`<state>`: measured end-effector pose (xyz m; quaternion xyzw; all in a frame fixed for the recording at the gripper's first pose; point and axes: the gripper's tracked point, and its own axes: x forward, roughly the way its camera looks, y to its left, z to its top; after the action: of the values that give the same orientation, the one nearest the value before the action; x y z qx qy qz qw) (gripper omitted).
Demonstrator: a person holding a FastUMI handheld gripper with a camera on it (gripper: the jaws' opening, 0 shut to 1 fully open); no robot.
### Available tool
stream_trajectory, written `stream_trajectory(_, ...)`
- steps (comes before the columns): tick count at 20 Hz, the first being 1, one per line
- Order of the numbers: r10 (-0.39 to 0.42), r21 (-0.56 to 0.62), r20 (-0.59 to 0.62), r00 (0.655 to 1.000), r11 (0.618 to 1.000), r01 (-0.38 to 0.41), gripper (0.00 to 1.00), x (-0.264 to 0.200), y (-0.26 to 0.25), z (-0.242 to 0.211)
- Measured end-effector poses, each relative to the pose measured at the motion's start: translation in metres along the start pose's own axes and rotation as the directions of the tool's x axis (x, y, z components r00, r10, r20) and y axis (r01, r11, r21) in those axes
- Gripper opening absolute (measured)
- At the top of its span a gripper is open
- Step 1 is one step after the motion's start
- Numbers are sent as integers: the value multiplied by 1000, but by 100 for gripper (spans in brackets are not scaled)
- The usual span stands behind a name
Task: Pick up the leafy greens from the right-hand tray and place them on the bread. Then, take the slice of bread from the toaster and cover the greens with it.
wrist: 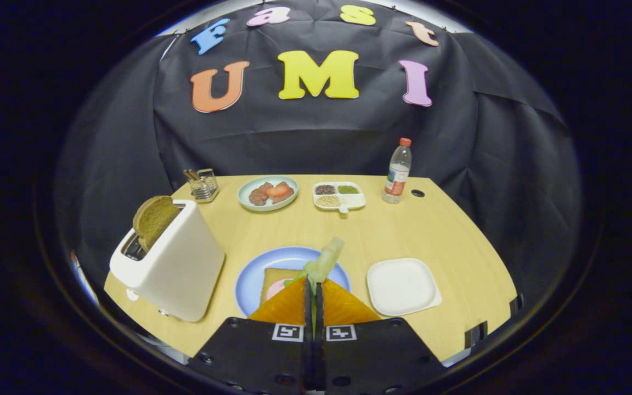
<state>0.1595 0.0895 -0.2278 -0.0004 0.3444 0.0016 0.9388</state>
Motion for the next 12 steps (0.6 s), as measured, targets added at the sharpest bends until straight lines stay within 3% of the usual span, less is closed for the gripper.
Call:
stream_trajectory(6,54,-43,-33,998,998,-56,0,31,59,-11)
stream_trajectory(12,-14,-48,-99,995,999,9,0,85,42,-27)
